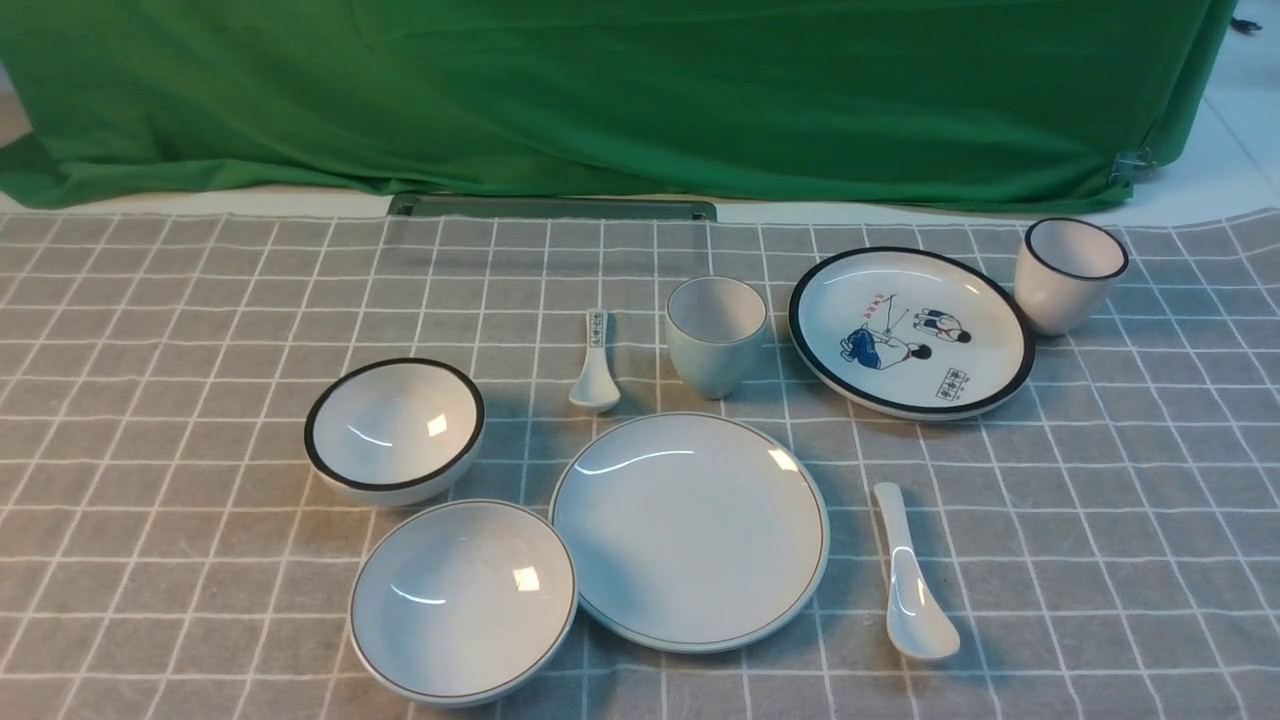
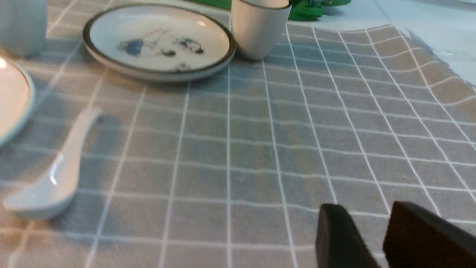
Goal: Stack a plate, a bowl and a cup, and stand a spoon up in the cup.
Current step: Use the left arm to grab a blue rice bowl, then use the left arm to put the blue rice bowl into the blue large plate in the middle, then use the left arm to grab a blue teacup
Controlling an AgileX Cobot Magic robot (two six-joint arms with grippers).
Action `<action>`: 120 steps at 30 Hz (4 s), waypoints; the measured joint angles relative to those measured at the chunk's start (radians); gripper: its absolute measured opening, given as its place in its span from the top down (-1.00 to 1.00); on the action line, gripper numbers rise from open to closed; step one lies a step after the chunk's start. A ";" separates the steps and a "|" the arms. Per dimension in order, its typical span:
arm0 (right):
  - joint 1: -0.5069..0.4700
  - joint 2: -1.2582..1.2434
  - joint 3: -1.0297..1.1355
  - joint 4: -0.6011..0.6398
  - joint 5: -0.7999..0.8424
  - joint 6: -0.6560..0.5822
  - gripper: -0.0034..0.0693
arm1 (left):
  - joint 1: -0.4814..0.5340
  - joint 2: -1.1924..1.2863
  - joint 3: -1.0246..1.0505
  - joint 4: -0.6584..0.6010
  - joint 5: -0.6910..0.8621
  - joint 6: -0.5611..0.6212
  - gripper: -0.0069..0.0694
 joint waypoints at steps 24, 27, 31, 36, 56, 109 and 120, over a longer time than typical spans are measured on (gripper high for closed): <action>0.085 0.296 -0.462 0.078 0.461 0.198 0.84 | -0.156 1.319 -0.807 0.069 1.214 0.463 0.82; 0.134 0.455 -0.609 0.078 0.698 0.110 0.84 | -0.236 1.375 -0.861 0.169 1.217 0.361 0.82; 0.214 0.709 -0.752 0.080 0.913 0.002 0.84 | -0.320 1.479 -0.925 0.315 1.247 0.221 0.79; 0.270 0.803 -0.762 0.083 0.887 -0.018 0.84 | -0.329 1.561 -0.945 0.341 1.209 0.206 0.48; 0.290 0.814 -0.762 0.088 0.840 -0.051 0.84 | -0.330 1.599 -1.003 0.365 1.271 0.203 0.75; 0.290 0.814 -0.759 0.068 0.791 -0.095 0.72 | -0.455 2.327 -2.264 0.275 1.496 0.136 -0.23; 0.290 0.814 -0.748 0.060 0.777 -0.115 0.71 | -0.456 2.467 -2.358 0.240 1.508 0.160 -0.09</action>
